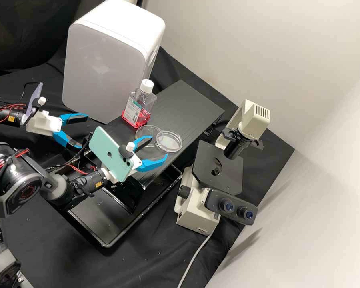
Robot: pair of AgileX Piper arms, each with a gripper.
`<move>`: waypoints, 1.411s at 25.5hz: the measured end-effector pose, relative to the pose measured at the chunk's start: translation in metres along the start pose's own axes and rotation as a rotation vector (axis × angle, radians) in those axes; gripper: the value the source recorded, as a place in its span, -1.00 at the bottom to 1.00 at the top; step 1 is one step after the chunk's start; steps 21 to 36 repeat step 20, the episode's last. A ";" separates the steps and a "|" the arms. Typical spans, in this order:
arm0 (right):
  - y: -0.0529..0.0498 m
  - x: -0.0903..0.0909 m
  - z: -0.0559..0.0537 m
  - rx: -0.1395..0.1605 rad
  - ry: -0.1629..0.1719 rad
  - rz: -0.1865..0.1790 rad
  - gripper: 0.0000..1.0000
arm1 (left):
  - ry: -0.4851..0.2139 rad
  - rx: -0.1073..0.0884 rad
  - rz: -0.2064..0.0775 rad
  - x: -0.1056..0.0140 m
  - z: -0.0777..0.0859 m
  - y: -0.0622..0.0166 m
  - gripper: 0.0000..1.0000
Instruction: Remove the lid from the petri dish
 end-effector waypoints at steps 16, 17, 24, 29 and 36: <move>-0.006 -0.030 -0.007 -0.048 -0.029 -0.015 1.00 | 0.065 0.038 0.002 -0.007 0.007 -0.0032 1.00; -0.007 -0.032 -0.006 -0.038 -0.030 -0.023 1.00 | 0.065 0.038 0.002 -0.007 0.007 -0.0032 1.00; -0.009 -0.036 -0.003 -0.002 -0.040 -0.035 1.00 | 0.066 0.037 0.002 -0.007 0.007 -0.0032 1.00; -0.009 -0.036 -0.003 -0.002 -0.040 -0.035 1.00 | 0.066 0.037 0.002 -0.007 0.007 -0.0032 1.00; -0.009 -0.036 -0.003 -0.002 -0.040 -0.035 1.00 | 0.066 0.037 0.002 -0.007 0.007 -0.0032 1.00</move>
